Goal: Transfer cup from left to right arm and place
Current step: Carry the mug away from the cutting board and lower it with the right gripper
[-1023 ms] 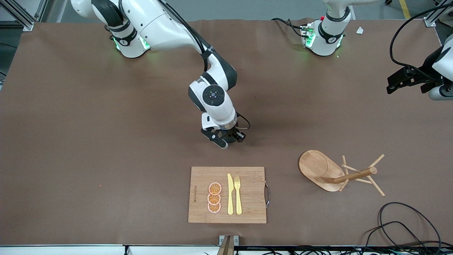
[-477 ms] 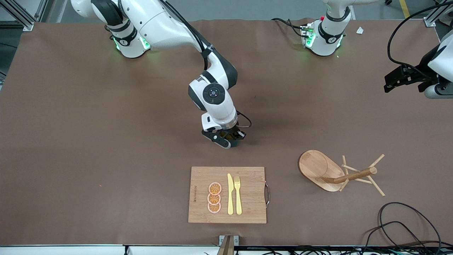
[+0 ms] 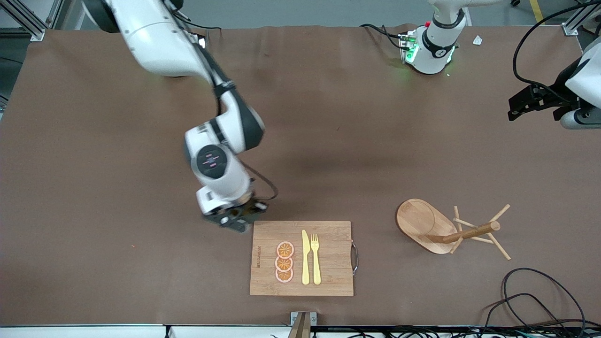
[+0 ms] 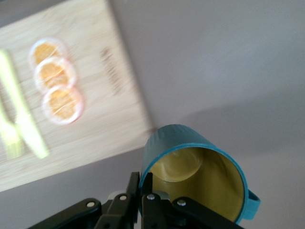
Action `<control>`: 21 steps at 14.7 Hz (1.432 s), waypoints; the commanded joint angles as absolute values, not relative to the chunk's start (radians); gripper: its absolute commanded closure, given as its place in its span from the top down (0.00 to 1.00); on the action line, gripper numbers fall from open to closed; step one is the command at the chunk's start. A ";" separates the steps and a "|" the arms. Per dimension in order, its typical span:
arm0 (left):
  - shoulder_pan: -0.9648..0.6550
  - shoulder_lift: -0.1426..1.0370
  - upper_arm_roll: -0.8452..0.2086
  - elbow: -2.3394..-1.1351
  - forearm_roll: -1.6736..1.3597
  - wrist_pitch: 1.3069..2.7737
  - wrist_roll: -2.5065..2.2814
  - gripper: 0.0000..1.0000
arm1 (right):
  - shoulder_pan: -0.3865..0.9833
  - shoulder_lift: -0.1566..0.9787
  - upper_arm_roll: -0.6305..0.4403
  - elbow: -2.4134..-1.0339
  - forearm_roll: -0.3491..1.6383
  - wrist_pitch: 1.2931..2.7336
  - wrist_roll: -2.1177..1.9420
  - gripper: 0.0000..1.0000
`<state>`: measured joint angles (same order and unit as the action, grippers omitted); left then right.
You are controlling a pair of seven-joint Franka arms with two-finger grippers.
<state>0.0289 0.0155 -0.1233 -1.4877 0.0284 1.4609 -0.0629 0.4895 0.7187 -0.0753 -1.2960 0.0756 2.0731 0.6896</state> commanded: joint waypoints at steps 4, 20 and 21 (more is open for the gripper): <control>0.037 -0.003 -0.130 -1.497 0.026 1.453 -0.046 1.00 | 0.241 0.681 -0.057 -1.338 0.060 1.959 0.219 0.01; 0.037 -0.008 -0.153 -1.500 0.032 1.451 -0.049 1.00 | 0.078 0.689 -0.055 -1.493 0.020 2.129 -0.005 0.29; 0.038 -0.008 -0.153 -1.503 0.032 1.450 -0.049 1.00 | 0.081 0.683 -0.057 -1.483 0.020 2.128 -0.005 0.53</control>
<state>0.0287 0.0143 -0.1464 -1.4886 0.0284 1.4598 -0.0629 0.0875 0.7136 -0.0677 -1.4681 0.0333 2.1213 -0.0110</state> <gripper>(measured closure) 0.000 0.850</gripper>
